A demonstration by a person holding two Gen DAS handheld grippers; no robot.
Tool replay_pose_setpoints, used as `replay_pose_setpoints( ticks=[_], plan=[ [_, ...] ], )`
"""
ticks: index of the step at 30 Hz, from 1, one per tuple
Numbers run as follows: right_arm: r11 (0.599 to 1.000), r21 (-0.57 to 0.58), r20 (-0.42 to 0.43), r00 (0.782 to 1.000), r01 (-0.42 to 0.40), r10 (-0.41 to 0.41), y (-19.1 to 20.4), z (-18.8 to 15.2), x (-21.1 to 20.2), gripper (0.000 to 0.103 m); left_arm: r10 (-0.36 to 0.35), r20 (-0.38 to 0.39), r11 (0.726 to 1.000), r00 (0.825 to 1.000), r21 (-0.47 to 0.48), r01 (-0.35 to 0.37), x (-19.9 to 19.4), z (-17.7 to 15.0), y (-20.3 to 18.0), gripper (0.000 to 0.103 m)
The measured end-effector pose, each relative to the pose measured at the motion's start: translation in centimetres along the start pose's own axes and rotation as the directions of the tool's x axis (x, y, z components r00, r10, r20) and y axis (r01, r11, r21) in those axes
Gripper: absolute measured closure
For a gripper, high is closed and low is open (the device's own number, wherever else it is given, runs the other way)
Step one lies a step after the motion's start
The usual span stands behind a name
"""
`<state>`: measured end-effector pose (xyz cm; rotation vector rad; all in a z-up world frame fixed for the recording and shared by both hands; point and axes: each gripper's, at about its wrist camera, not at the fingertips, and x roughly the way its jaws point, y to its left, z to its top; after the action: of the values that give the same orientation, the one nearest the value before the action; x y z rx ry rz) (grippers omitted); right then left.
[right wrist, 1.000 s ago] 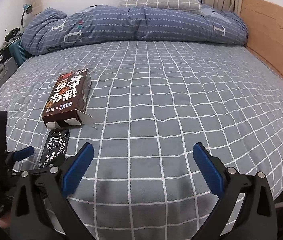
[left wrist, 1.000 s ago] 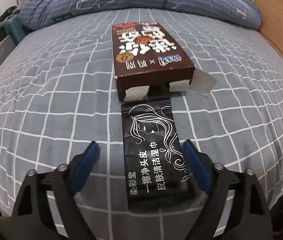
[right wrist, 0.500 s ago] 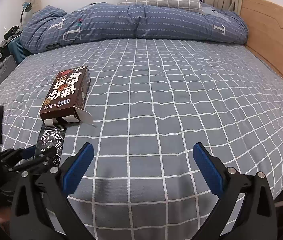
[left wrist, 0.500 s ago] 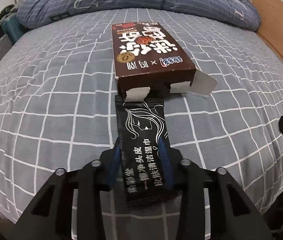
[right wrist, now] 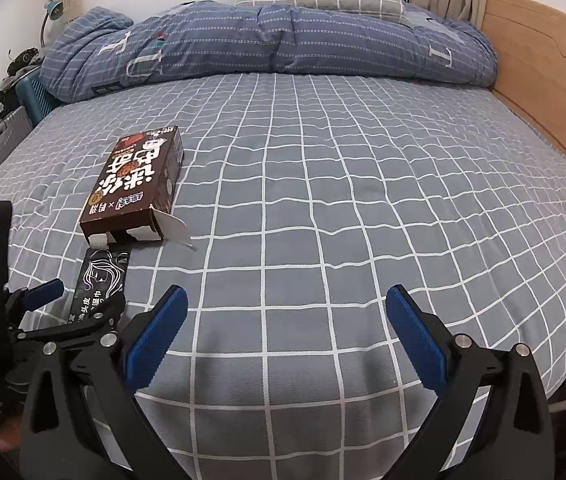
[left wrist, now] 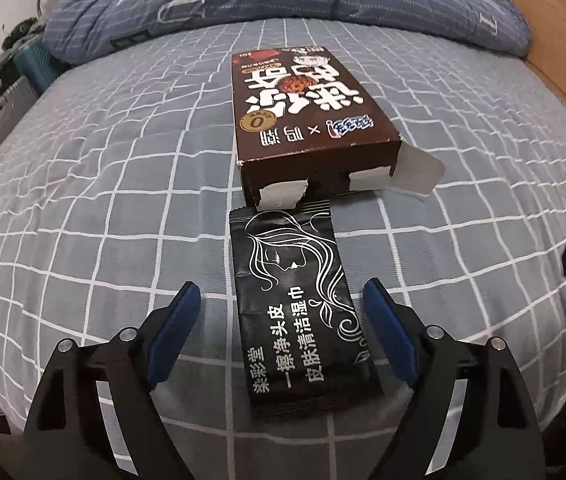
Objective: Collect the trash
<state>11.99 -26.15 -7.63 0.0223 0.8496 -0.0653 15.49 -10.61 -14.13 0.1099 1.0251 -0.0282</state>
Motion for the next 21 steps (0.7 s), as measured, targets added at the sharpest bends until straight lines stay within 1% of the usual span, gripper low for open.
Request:
replay_pose_setpoints(
  ticks=[3,4,5,7,9,14,21],
  plan=[
    [1.0,0.007,-0.005,1.0,-0.002,0.002,-0.2,0.0,0.2,0.008,0.011,-0.009,1.0,1.0,0.001,-0.011,0.7,0.0,-0.4,0.023],
    [1.0,0.008,-0.005,1.0,-0.004,0.004,-0.2,-0.1,0.2,0.008,0.006,-0.008,1.0,1.0,0.004,-0.006,0.8,0.0,-0.6,0.031],
    [1.0,0.008,-0.005,1.0,-0.004,0.004,-0.2,-0.1,0.2,0.008,-0.002,-0.013,1.0,1.0,0.01,0.002,1.0,0.0,-0.8,0.036],
    [1.0,0.006,-0.008,1.0,-0.003,0.003,-0.2,-0.1,0.2,0.008,-0.002,-0.011,1.0,1.0,0.019,0.003,1.1,-0.2,-1.3,0.042],
    [1.0,0.008,-0.008,1.0,-0.005,0.005,-0.3,-0.1,0.2,0.008,-0.001,-0.01,1.0,1.0,0.029,0.001,1.2,-0.3,-1.7,0.044],
    [1.0,0.008,-0.006,1.0,-0.005,0.006,-0.3,-0.1,0.1,0.008,-0.041,-0.011,0.999,0.999,0.014,0.042,1.3,-0.2,-1.0,0.05],
    [1.0,0.008,-0.005,1.0,-0.005,0.005,-0.3,-0.1,0.0,0.008,-0.059,0.001,0.998,0.998,0.009,0.059,1.0,-0.1,-0.7,0.054]
  ],
)
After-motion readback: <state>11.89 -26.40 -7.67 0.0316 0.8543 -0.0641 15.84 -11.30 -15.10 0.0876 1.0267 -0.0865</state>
